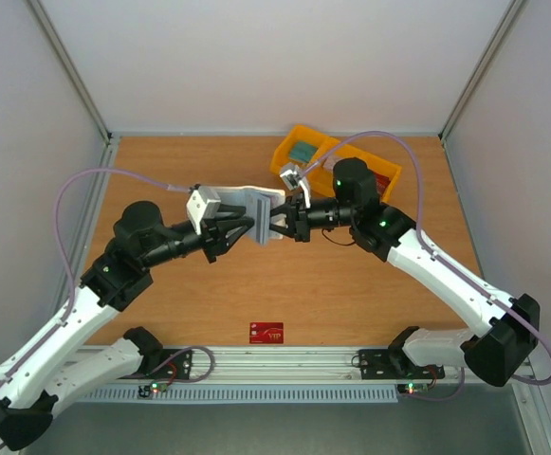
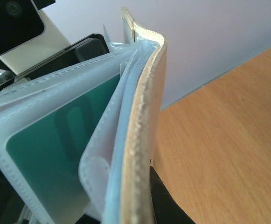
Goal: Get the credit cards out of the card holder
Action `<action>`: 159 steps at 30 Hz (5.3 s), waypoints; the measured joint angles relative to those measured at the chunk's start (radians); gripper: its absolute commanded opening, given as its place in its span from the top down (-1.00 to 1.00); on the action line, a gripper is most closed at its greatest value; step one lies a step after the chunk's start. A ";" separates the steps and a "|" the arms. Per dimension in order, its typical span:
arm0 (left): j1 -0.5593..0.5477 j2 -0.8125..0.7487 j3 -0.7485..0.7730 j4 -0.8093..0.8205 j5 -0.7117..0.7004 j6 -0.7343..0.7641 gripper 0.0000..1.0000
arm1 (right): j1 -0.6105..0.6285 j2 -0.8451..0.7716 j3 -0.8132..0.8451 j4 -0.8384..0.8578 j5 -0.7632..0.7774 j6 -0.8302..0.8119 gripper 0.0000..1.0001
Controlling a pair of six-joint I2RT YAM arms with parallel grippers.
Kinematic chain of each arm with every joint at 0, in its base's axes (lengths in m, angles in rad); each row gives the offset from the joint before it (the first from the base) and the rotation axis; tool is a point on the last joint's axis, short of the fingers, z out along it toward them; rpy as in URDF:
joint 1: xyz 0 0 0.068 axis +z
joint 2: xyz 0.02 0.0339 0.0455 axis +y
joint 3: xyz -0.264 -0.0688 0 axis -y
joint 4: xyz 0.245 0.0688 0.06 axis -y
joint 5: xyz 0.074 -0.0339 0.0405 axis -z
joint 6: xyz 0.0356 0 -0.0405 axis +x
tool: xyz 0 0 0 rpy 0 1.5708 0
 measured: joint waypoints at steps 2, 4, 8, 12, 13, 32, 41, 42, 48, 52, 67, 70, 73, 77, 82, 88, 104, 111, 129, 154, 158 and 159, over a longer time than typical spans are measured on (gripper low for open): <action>0.000 -0.006 0.000 0.006 0.023 -0.018 0.19 | -0.003 -0.005 0.000 0.005 -0.030 -0.014 0.98; 0.000 -0.013 0.000 0.009 0.051 -0.027 0.17 | -0.006 -0.010 -0.001 0.009 -0.063 -0.029 0.98; -0.001 -0.023 0.000 0.022 0.103 -0.040 0.03 | -0.006 -0.023 -0.001 0.012 -0.099 -0.062 0.98; -0.003 -0.023 0.011 0.001 0.112 -0.034 0.00 | -0.006 -0.028 -0.001 -0.003 -0.103 -0.095 0.98; -0.003 -0.023 0.023 -0.022 0.112 -0.021 -0.01 | -0.006 -0.031 -0.001 -0.010 -0.102 -0.107 0.98; -0.016 -0.004 0.229 -0.214 0.344 0.097 0.21 | 0.009 -0.097 0.016 -0.075 -0.093 -0.205 0.98; -0.039 0.014 0.188 -0.156 0.114 -0.009 0.13 | 0.010 -0.097 0.031 -0.077 -0.010 -0.168 0.98; -0.040 0.015 0.184 -0.162 0.072 -0.005 0.10 | 0.010 -0.097 0.031 -0.076 0.014 -0.151 0.98; -0.048 0.019 0.181 -0.172 -0.101 0.081 -0.27 | 0.010 -0.087 0.027 -0.014 0.144 0.005 0.98; -0.054 0.021 0.169 -0.177 -0.150 0.144 -0.38 | 0.016 -0.042 0.027 0.020 0.235 0.129 0.98; -0.105 0.096 0.166 -0.176 -0.335 0.386 -0.55 | 0.120 0.009 0.064 -0.031 0.467 0.198 0.97; -0.107 0.097 0.166 -0.176 -0.346 0.386 -0.55 | 0.124 0.013 0.065 -0.037 0.475 0.195 0.98; -0.107 0.098 0.166 -0.176 -0.357 0.385 -0.57 | 0.130 0.014 0.065 -0.048 0.481 0.187 0.98; -0.107 0.103 0.166 -0.176 -0.361 0.378 -0.54 | 0.138 0.014 0.067 -0.066 0.496 0.177 0.97; -0.107 0.104 0.166 -0.176 -0.365 0.362 -0.58 | 0.144 0.014 0.080 -0.078 0.518 0.168 0.98; -0.107 0.109 0.166 -0.179 -0.364 0.313 -0.56 | 0.153 0.021 0.094 -0.088 0.547 0.143 0.98; -0.106 0.113 0.146 -0.199 -0.422 0.264 0.02 | 0.154 0.024 0.095 -0.121 0.579 0.093 0.98; -0.097 0.106 0.142 -0.206 -0.420 0.265 -0.56 | 0.157 0.022 0.097 -0.130 0.587 0.090 0.98; -0.101 0.137 0.142 -0.205 -0.394 0.241 -0.73 | 0.158 0.036 0.125 -0.149 0.633 0.085 0.98; -0.105 0.121 0.140 -0.221 -0.415 0.248 -0.09 | 0.155 0.042 0.125 -0.152 0.615 0.068 0.98; -0.098 0.085 0.129 -0.222 -0.381 0.250 -0.07 | 0.144 0.040 0.124 -0.152 0.581 0.061 0.98; -0.095 0.079 0.127 -0.223 -0.374 0.251 -0.03 | 0.143 0.039 0.124 -0.151 0.574 0.058 0.98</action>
